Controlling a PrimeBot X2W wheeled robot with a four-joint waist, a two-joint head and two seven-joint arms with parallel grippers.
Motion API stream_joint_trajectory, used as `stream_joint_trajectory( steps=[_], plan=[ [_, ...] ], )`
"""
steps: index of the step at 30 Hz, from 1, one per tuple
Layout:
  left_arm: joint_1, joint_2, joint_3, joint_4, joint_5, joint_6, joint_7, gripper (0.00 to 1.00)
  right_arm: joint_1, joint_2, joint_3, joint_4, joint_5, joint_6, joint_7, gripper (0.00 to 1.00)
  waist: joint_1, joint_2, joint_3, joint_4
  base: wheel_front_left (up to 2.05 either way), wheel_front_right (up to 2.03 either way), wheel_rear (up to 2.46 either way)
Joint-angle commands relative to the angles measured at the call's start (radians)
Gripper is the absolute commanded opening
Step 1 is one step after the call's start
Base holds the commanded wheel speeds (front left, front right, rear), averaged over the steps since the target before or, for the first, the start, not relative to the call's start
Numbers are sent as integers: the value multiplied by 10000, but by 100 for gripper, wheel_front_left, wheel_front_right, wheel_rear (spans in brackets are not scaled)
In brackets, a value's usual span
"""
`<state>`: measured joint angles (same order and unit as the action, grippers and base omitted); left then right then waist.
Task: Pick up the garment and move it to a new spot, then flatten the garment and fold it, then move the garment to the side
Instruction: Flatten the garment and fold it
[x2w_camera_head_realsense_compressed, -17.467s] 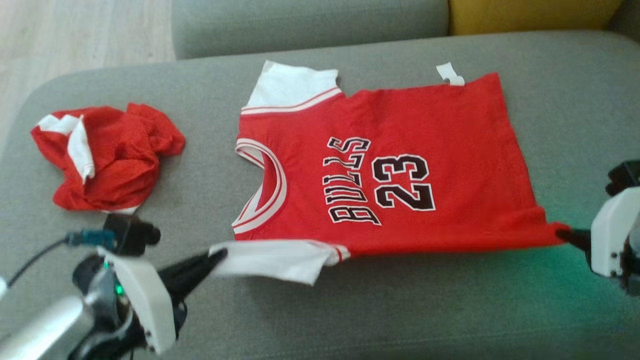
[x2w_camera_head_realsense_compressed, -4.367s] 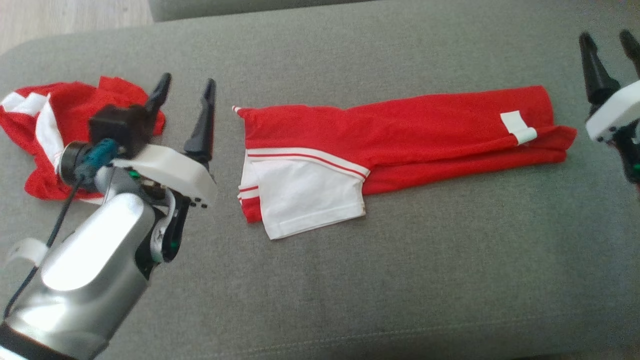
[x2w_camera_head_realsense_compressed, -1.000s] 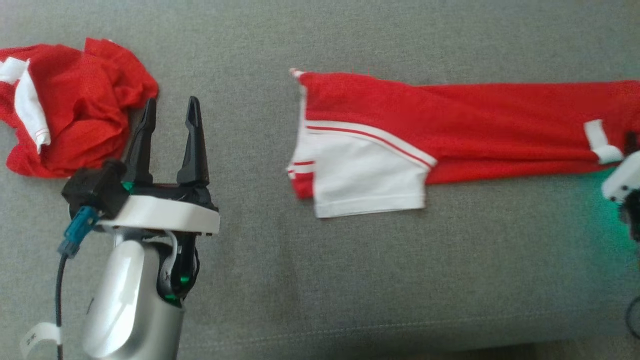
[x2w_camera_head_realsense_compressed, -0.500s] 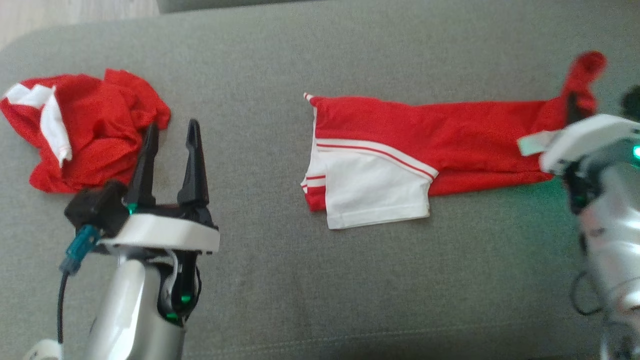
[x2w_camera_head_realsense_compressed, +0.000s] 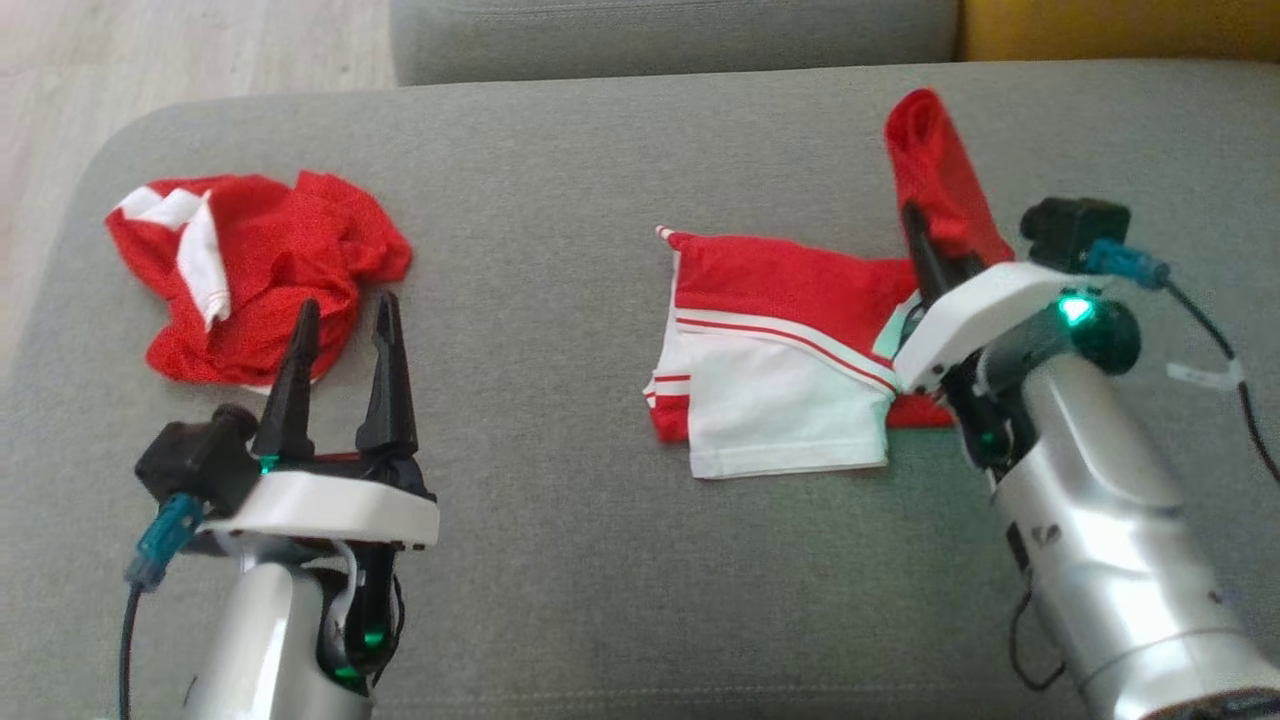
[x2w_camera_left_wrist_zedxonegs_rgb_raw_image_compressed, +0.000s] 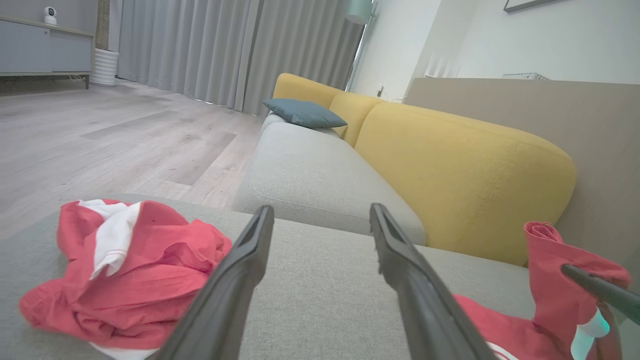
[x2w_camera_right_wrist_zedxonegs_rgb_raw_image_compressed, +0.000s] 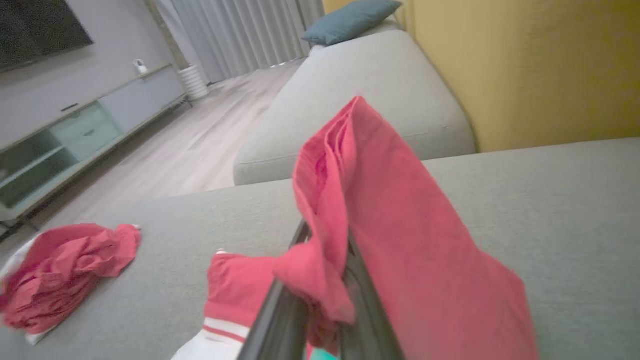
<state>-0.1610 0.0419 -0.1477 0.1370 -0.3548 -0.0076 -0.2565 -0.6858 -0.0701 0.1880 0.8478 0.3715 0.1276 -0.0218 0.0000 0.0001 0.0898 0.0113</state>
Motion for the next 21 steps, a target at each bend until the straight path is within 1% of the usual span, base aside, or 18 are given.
stream_joint_trajectory(
  steps=[1,4,7,8,10,14,21],
  plan=[
    [-253,83,326,-347,-73,9,-53,100,-72,189,403,-624,292,31,43,0,0,-1,26,170,0,0,0],
    [-279,83,238,-351,-109,13,-53,100,314,194,925,-1118,848,31,131,0,0,-1,103,402,0,0,0],
    [-302,83,147,-335,-135,29,-53,100,548,195,1311,-1284,1194,31,107,0,0,-1,178,636,0,0,0],
    [-295,83,119,-322,-150,47,-53,100,665,196,1624,-1377,1479,31,61,0,0,-1,224,770,0,0,0],
    [-289,83,102,-306,-158,56,-53,100,744,196,1915,-1410,1705,31,-42,0,0,-1,274,892,0,0,0],
    [-298,83,37,-270,-164,50,-53,100,816,197,2361,-1152,2010,31,-301,0,0,-1,350,1088,0,0,0],
    [-342,83,-34,-286,-193,81,-53,100,782,198,3255,-349,2643,31,-662,0,0,-1,479,1269,0,0,0]
  ],
)
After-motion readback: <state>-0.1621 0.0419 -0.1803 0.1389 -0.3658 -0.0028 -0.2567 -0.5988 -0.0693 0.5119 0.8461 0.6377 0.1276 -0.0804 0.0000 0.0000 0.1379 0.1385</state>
